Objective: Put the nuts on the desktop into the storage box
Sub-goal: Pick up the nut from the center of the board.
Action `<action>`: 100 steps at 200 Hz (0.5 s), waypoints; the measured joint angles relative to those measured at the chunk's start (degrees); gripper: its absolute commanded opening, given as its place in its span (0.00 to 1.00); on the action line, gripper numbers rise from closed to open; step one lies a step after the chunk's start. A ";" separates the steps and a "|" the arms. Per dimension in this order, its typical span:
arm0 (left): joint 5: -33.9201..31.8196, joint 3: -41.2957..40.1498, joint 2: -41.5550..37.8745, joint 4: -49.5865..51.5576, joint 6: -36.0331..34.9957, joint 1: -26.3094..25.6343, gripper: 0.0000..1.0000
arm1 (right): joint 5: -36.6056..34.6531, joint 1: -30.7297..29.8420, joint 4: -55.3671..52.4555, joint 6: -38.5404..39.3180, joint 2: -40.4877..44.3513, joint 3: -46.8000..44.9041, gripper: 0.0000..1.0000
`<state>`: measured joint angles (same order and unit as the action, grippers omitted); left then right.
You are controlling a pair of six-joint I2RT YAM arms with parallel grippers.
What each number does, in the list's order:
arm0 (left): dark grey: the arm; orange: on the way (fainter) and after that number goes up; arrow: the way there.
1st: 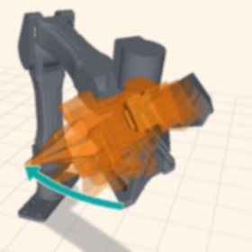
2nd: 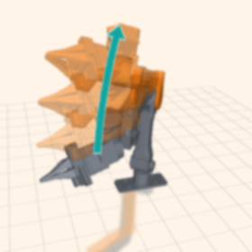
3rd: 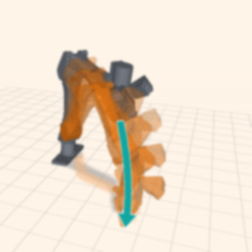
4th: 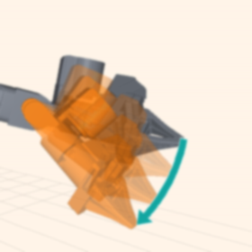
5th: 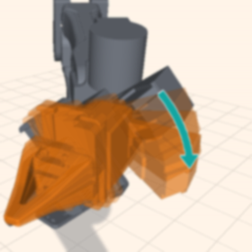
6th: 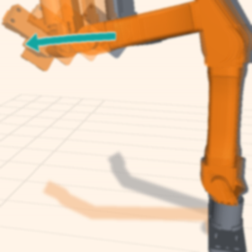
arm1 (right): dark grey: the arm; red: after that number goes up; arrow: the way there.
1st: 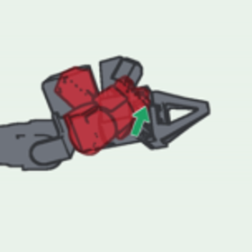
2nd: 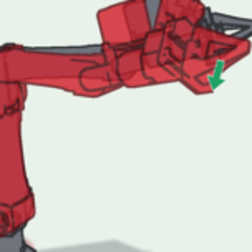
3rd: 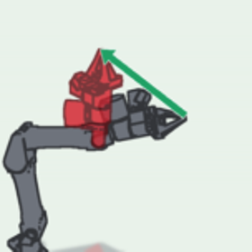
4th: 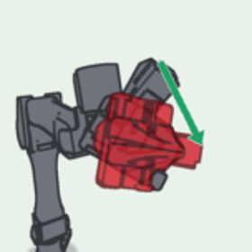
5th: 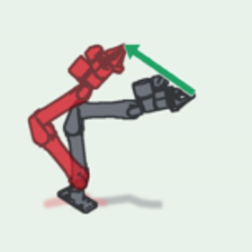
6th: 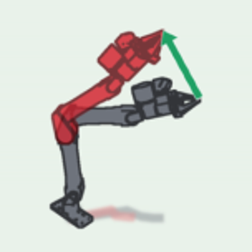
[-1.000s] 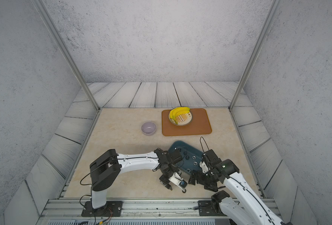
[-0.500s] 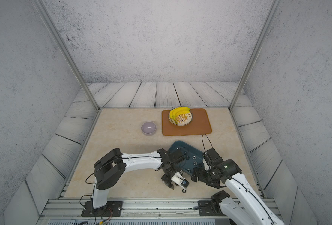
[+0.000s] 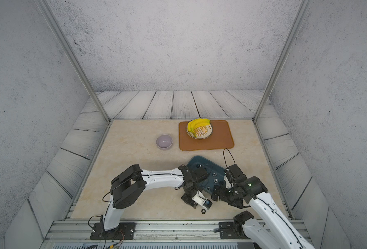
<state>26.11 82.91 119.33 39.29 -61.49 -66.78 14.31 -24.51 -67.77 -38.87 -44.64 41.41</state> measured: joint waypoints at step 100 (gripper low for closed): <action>-1.90 -1.60 -1.18 -0.07 -1.09 0.00 0.33 | -0.92 0.00 -0.13 0.15 0.00 0.00 0.99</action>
<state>24.21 81.32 118.15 39.22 -62.59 -66.78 13.39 -24.51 -67.90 -38.72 -44.64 41.41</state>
